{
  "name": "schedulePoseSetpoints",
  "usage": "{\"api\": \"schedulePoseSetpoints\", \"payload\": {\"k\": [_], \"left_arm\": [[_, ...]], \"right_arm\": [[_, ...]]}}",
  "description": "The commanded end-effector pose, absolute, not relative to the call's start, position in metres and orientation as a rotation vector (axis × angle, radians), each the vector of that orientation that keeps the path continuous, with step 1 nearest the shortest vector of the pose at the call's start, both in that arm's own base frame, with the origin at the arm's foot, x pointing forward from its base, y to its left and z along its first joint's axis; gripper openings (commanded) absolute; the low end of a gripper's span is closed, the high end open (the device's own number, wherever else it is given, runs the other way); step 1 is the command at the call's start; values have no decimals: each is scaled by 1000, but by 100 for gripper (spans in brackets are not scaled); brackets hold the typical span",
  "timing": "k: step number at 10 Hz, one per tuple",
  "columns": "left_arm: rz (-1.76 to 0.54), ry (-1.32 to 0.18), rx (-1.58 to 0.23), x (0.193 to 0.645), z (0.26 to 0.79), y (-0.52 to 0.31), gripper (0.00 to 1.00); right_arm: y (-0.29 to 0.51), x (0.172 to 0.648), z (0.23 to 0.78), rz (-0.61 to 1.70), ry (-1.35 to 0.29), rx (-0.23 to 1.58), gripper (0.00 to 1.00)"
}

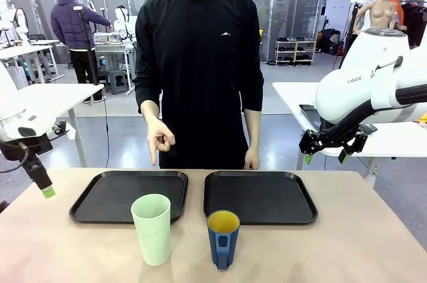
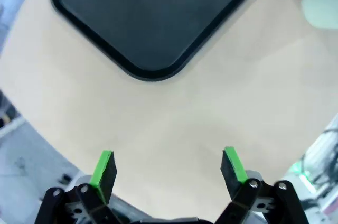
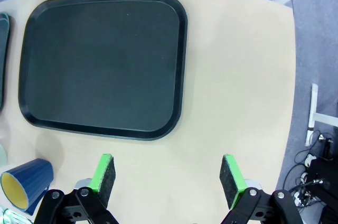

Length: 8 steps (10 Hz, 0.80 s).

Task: Sort and store the cups by type.
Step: Pick up the Reusable plastic cup.

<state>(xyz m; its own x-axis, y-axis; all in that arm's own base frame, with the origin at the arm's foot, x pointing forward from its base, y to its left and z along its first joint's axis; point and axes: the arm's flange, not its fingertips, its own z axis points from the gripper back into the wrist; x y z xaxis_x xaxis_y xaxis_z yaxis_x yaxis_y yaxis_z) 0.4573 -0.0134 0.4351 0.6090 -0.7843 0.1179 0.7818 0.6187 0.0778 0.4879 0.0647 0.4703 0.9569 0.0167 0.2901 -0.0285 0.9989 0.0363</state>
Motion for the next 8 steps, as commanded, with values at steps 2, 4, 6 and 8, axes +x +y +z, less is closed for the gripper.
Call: {"api": "schedulePoseSetpoints", "payload": {"k": [2, 4, 6, 8], "left_arm": [[-1448, -191, 137, 442, 425, -29, 100], [-1696, -135, 29, 424, 417, -39, 100], [-1775, -85, -38, 415, 407, -44, 100], [-1756, -113, 18, 418, 406, -54, 100]], "right_arm": [[64, 488, 471, 16, -297, 41, 100], [64, 488, 471, 16, -297, 41, 100], [64, 488, 471, 16, -297, 41, 100], [64, 488, 471, 16, -297, 41, 100]]}}
